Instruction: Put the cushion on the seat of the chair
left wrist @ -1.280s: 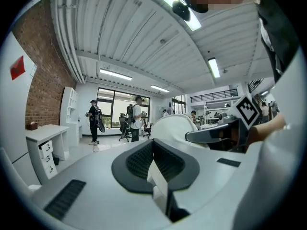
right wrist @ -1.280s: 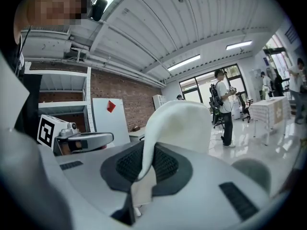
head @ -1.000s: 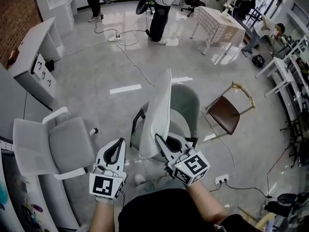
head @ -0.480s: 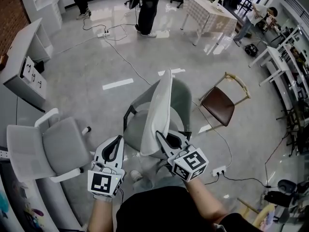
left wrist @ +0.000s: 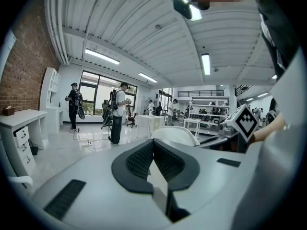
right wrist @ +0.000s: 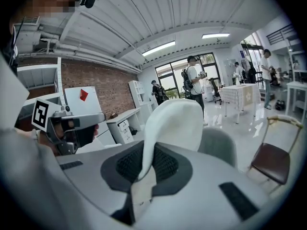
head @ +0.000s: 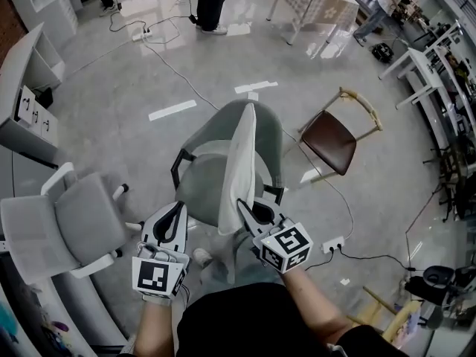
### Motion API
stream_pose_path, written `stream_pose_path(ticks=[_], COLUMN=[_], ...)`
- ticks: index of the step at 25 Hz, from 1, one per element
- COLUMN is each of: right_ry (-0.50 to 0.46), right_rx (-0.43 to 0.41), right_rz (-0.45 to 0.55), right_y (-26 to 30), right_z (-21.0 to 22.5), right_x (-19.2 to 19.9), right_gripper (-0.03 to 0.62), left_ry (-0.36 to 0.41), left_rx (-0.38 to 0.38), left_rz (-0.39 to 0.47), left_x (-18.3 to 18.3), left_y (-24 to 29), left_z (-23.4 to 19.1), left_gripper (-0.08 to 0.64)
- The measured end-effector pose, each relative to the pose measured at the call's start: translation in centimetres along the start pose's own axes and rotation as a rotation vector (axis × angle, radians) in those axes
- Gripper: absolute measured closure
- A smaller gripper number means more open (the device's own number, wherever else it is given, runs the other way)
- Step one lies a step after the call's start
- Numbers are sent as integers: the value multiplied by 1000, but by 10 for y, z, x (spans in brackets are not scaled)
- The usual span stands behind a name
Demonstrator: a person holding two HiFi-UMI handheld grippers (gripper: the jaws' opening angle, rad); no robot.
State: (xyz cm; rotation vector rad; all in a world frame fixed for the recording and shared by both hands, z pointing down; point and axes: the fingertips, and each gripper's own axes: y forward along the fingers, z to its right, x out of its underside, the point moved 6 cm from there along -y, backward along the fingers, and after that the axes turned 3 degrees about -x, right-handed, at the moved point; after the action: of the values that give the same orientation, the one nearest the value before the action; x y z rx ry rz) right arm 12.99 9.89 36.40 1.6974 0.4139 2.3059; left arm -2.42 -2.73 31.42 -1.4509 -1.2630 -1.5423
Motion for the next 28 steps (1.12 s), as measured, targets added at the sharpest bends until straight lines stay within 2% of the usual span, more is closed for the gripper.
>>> stream_pose_path(ticks=[14, 28], right_ry=[129, 245], right_rx=[100, 201], right_rz=[-141, -230], right_y=[-15, -36], right_z=[49, 65], right_x=[80, 154], right_gripper=[555, 555], left_ry=[-8, 3], left_rx=[81, 159], left_rz=[-109, -195], left_x=[41, 70], left_y=[29, 30], left_z=[29, 49], left_gripper=[546, 546])
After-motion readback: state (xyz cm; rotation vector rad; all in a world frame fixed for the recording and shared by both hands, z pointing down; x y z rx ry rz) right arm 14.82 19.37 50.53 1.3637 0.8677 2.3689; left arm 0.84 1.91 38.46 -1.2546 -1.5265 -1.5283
